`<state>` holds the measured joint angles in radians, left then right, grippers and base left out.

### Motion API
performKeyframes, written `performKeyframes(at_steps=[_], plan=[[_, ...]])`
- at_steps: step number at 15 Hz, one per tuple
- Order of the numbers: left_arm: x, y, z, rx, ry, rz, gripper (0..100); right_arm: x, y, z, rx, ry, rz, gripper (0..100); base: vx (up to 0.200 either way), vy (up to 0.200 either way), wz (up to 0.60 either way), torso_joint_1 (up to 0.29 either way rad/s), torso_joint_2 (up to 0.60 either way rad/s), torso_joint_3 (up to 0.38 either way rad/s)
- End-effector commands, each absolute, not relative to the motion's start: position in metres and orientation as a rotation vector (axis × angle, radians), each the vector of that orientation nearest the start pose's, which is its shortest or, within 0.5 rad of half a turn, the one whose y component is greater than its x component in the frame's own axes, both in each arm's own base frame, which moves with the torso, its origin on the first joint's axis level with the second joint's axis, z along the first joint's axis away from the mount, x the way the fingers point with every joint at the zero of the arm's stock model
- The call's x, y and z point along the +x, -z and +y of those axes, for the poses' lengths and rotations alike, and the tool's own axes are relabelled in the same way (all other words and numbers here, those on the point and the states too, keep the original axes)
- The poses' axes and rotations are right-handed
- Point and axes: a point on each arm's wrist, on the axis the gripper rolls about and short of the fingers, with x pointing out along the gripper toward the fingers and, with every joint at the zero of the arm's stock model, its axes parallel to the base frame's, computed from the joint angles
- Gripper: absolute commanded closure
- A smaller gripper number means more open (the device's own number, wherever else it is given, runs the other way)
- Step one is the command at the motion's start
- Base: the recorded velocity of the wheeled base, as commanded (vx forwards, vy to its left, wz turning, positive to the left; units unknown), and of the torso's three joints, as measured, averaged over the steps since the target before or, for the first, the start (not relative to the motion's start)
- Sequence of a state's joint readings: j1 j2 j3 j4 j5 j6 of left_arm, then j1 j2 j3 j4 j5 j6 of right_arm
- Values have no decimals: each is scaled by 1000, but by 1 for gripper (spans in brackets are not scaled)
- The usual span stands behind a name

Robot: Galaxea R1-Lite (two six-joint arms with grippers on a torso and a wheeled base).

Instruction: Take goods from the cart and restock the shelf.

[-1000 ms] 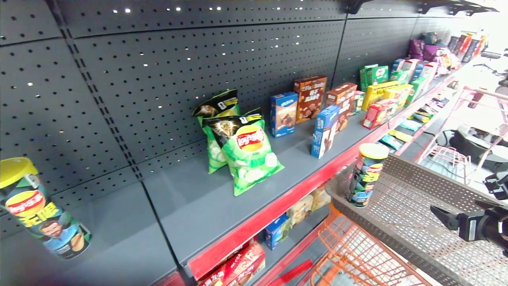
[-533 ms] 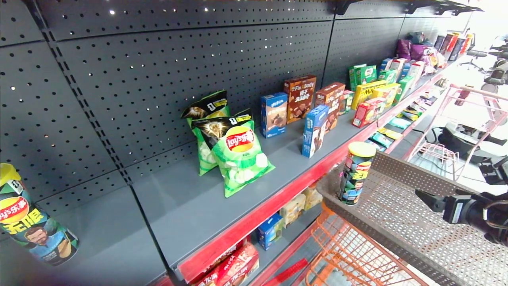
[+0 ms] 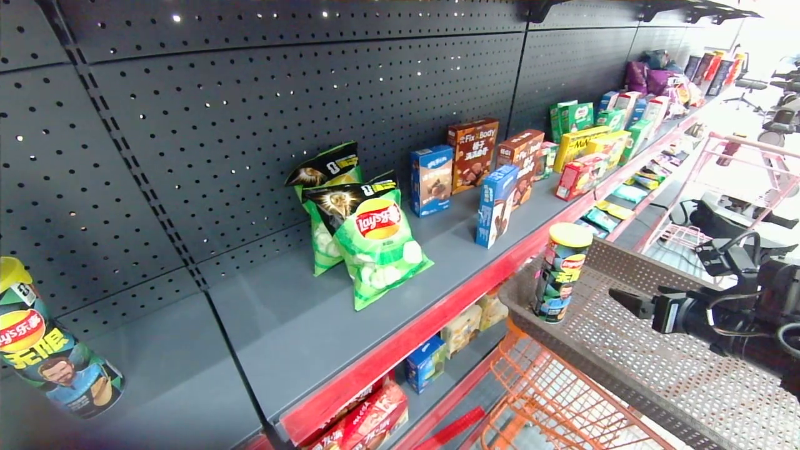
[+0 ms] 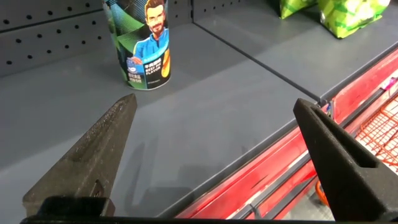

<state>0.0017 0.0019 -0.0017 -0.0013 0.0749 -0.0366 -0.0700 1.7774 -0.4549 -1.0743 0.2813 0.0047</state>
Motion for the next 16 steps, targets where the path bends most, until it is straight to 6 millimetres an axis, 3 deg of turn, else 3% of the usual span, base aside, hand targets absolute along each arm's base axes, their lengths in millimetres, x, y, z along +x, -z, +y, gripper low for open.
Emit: performKeyframes(at_steps=[1, 7, 13, 16], plan=[[-23, -76, 2, -37, -77, -1, 0, 299, -100, -11, 42, -225, 260, 0, 0, 0, 0, 0, 0, 0], [-23, -76, 2, -37, -77, -1, 0, 326, -77, 16, 16, -331, 192, 0, 0, 0, 0, 0, 0, 0], [-23, -76, 2, -37, -77, -1, 0, 345, -70, 19, -13, -409, 162, 0, 0, 0, 0, 0, 0, 0], [-23, -76, 2, -37, -77, -1, 0, 367, -68, 22, -23, -440, 97, 0, 0, 0, 0, 0, 0, 0]])
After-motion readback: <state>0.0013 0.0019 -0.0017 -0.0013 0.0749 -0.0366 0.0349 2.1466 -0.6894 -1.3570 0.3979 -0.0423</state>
